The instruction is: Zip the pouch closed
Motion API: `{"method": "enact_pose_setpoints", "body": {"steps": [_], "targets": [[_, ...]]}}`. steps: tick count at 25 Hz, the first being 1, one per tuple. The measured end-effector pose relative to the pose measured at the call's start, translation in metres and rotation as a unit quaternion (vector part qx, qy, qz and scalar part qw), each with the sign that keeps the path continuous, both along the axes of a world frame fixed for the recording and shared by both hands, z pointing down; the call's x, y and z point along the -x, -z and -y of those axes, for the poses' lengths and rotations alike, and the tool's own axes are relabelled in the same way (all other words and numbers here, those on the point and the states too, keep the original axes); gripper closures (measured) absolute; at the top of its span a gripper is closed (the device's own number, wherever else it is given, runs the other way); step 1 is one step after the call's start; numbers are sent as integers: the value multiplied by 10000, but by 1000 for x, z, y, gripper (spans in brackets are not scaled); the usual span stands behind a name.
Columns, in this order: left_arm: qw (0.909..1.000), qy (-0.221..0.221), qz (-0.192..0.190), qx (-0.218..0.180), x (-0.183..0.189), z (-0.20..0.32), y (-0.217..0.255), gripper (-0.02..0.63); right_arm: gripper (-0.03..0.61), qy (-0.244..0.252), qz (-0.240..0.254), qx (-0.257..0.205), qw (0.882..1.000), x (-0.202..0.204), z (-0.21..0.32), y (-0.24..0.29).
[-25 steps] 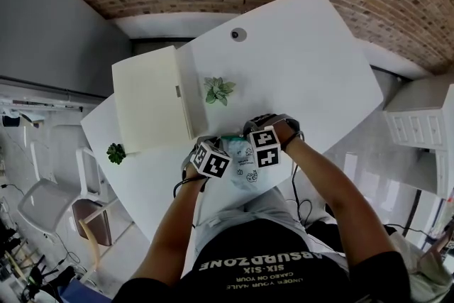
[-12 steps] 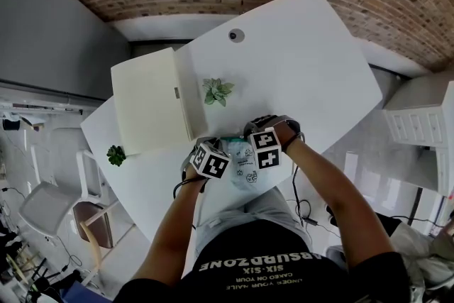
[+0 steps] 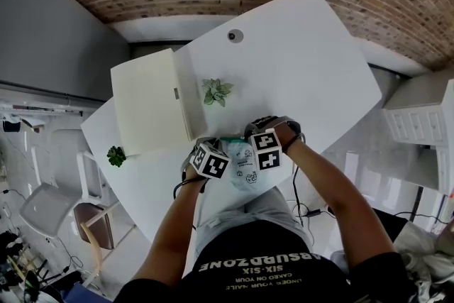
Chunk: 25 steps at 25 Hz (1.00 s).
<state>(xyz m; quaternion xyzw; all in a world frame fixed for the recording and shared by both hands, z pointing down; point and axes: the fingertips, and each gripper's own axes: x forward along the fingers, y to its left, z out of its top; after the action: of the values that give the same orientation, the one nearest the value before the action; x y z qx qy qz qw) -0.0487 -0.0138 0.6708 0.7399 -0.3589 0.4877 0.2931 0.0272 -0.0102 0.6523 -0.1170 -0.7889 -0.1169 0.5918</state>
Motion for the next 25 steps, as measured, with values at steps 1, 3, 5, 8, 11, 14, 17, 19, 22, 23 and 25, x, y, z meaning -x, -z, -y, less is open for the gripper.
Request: {"method": "enact_pose_setpoints", "body": {"steps": [1,3,5,8,11,14,17,19,22,23,25], "targets": [[10000,2,7,-11,0,0,0,589,578,5,0,-4,10000,0,0,1],[10000,3,14,-9,0,0,0,589,578,23,-8,-16,10000,0,0,1],[10000,0,1,13,0,-1,1,589,578,39,-18,-22,10000,0,-1,2],[10000,-3,-11,13,-1,-1,0,589,578,65,-28,-3,10000,-1,-2,2],[10000,-7,21,-7,1,0,-1,589,578,111,-68,12,9999,-2,-3,1],[10000,-5,25,4,0,-1,-1,589,578,60,-45,74,9999,-4,-4,3],[10000,-11,23,15,0,-2,0,589,578,15,-9,109,9999,-4,-5,4],[10000,-11,23,17,0,-1,-1,589,578,55,-36,75,10000,-4,-5,3],[10000,-5,20,23,0,-1,-1,589,578,122,-102,20,9999,-6,-5,2],[10000,-3,17,25,0,-1,-1,589,578,148,-136,5,9998,-8,-5,2],[10000,-5,17,24,0,0,0,589,578,123,-124,13,9998,-11,-4,2]]}}
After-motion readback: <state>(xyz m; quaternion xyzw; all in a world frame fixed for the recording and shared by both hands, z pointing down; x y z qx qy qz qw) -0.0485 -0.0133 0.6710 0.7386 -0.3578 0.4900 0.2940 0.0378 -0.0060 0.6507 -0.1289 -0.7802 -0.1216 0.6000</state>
